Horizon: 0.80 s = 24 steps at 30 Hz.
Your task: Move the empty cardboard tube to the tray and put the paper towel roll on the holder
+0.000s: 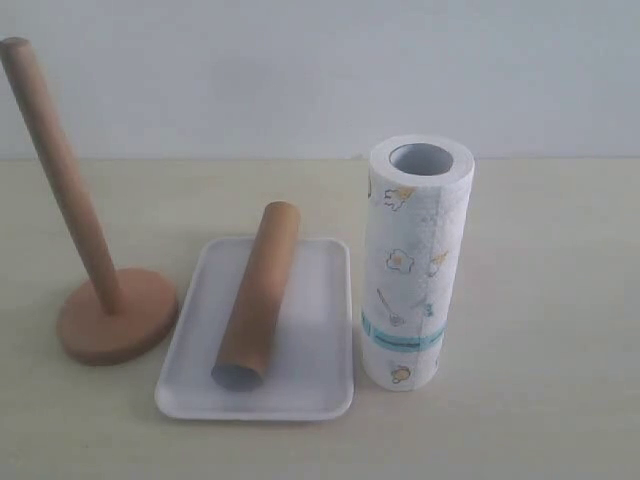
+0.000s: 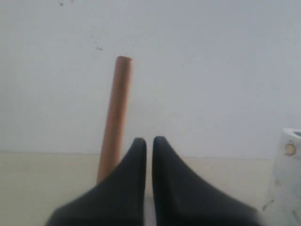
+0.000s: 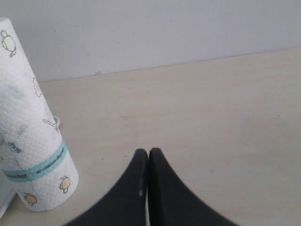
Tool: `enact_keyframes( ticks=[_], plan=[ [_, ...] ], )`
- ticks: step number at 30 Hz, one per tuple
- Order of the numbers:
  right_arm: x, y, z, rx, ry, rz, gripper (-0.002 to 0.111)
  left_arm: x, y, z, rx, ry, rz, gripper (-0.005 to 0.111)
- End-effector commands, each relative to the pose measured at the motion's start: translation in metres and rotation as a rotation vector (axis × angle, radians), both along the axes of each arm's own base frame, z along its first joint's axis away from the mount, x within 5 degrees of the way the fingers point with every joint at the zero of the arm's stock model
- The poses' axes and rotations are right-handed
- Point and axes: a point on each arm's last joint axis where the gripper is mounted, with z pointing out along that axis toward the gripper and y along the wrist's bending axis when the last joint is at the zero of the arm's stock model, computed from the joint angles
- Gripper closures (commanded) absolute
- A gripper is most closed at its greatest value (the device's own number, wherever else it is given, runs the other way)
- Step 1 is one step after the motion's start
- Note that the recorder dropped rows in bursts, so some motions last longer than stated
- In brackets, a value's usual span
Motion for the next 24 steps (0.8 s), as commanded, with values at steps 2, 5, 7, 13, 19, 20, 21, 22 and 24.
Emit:
enact_keyframes(
  ticks=[2, 5, 7, 13, 19, 20, 21, 22, 24],
  plan=[
    [0.0, 0.0, 0.001, -0.007, -0.015, -0.003, 0.108, 0.005, 0.008, -0.019, 0.059, 0.055, 0.161, 0.103],
    [0.0, 0.0, 0.001, -0.007, -0.015, -0.003, 0.108, 0.005, 0.011, -0.021, 0.085, 0.072, 0.225, 0.103],
    [0.0, 0.0, 0.001, -0.007, -0.015, -0.003, 0.108, 0.005, 0.012, -0.024, 0.097, 0.109, 0.248, 0.103],
    [0.0, 0.0, 0.001, -0.007, -0.015, -0.003, 0.108, 0.002, 0.012, -0.049, 0.273, 0.358, 0.224, 0.103],
    [0.0, 0.0, 0.001, -0.007, -0.015, -0.003, 0.108, 0.002, 0.011, -0.05, 0.27, 0.37, 0.219, 0.103],
    [0.0, 0.0, 0.001, -0.007, -0.015, -0.003, 0.108, 0.002, 0.011, -0.05, 0.27, 0.37, 0.219, 0.103],
    [0.0, 0.0, 0.001, -0.007, -0.015, -0.003, 0.108, 0.002, 0.011, -0.05, 0.27, 0.37, 0.219, 0.103],
    [0.0, 0.0, 0.001, -0.007, -0.015, -0.003, 0.108, 0.002, 0.011, -0.05, 0.27, 0.37, 0.219, 0.103],
    [0.0, 0.0, 0.001, -0.007, -0.015, -0.003, 0.108, 0.002, 0.011, -0.05, 0.27, 0.37, 0.219, 0.103]
  ],
)
